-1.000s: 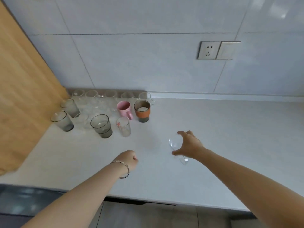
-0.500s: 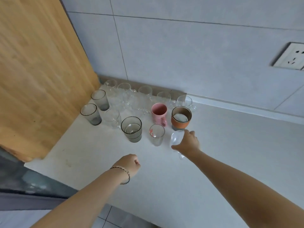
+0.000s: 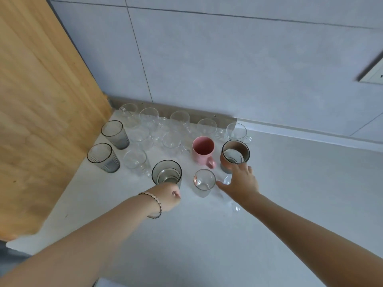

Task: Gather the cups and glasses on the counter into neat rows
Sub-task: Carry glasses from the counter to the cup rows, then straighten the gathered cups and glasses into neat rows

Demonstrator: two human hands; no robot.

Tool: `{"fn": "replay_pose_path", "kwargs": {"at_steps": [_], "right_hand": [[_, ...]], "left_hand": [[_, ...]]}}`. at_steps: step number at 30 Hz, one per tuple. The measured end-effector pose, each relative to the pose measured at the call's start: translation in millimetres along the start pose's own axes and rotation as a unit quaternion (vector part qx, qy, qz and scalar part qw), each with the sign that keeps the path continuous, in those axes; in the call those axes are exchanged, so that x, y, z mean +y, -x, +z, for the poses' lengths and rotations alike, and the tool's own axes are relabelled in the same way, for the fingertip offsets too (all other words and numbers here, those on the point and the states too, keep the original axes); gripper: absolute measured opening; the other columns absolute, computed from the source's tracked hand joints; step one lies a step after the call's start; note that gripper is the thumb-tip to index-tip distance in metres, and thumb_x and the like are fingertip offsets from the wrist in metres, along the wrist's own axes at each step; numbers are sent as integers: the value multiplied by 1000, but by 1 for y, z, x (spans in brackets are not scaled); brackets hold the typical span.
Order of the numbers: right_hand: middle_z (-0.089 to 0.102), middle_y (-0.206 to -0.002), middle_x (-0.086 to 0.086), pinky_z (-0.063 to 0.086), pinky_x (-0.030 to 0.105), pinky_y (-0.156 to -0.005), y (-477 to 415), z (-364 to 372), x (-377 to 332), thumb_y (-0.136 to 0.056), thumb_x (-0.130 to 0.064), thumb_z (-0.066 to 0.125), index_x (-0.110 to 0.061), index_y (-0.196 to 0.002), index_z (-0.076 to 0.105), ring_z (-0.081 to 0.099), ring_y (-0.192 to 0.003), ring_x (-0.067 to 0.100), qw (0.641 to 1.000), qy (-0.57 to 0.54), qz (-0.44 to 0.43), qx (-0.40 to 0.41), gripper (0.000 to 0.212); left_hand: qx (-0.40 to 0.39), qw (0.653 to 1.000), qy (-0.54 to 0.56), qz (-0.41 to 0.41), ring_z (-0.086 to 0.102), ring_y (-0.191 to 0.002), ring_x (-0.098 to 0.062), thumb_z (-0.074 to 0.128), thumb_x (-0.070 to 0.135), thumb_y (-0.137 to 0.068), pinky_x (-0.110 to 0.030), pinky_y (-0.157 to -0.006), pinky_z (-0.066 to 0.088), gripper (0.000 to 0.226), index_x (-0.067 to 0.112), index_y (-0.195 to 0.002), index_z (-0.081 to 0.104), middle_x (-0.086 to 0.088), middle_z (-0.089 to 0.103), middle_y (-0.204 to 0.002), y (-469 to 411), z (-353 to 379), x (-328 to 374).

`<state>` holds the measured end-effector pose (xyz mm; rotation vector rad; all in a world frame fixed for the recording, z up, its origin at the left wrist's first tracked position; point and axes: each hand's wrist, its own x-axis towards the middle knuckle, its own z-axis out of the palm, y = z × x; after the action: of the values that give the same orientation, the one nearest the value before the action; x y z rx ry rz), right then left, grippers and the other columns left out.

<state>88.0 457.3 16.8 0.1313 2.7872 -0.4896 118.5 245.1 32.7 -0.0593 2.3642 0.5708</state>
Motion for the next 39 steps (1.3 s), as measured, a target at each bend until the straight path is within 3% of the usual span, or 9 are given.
{"fn": "replay_pose_path", "kwargs": {"at_steps": [3,6,9,11,14,22,30,35,39], "right_hand": [[55,-125,5,47,33,-94,-5,-12,-30,-86,-36,62,-17,-119,59,54,-116,22,999,-42,-20,-25,38],[67,-110,4,51,34,-91,-12,-19,-70,-89,-28,58,-13,-110,65,62,-106,22,998,-44,-22,-35,26],[71,-102,7,54,35,-89,-22,-20,-113,-90,-26,55,-9,-103,67,66,-97,24,997,-70,4,-25,25],[69,-106,7,53,30,-89,-33,-16,-138,-89,-24,56,-9,-106,65,66,-97,22,995,-104,4,-12,24],[67,-110,3,48,24,-87,-48,-11,-171,-89,-23,59,-12,-116,62,61,-94,15,992,-126,-2,3,29],[59,-127,2,44,32,-103,-111,11,-242,-90,-23,58,-16,-127,56,56,-117,19,993,-106,-41,6,38],[36,-142,8,49,39,-98,-197,27,-284,-88,-26,60,-12,-139,38,53,-121,28,999,-27,-19,-43,57],[31,-145,6,50,38,-91,-224,39,-289,-77,-52,69,-23,-146,26,54,-122,28,995,2,25,-91,85],[33,-146,5,52,39,-92,-229,50,-287,-74,-48,72,-23,-147,24,53,-123,26,995,-36,17,-90,91]], "left_hand": [[-19,999,29,41,60,-68,-12,44,18,-90,-20,-62,43,17,20,-77,55,5,62,-77,-6,-39,-13],[15,997,49,65,61,-62,-13,45,14,-89,-23,-65,47,23,22,-69,52,4,63,-71,-17,-86,-36],[78,993,25,84,67,-90,-25,47,13,-89,-32,-87,51,18,14,-82,64,-8,70,-93,-31,-132,-63],[139,987,-3,84,64,-102,-26,47,14,-89,-34,-91,50,18,17,-86,65,-7,69,-105,-40,-159,-80],[189,979,-11,74,61,-106,-27,45,15,-90,-35,-91,49,18,19,-94,62,-6,67,-113,-56,-191,-102],[233,972,-31,15,54,-117,-31,53,20,-85,-40,-98,47,43,16,-128,48,-9,50,-131,-114,-242,-143],[134,981,-10,-139,53,-122,-28,63,37,-80,-33,-87,48,68,10,-137,37,-12,47,-137,-178,-263,-144],[93,984,-13,-152,35,-139,-27,66,40,-79,-34,-94,46,97,14,-151,7,-10,9,-158,-200,-255,-139],[114,983,0,-145,46,-131,-25,65,47,-77,-37,-94,47,94,12,-148,14,-8,25,-151,-219,-246,-142]]}}
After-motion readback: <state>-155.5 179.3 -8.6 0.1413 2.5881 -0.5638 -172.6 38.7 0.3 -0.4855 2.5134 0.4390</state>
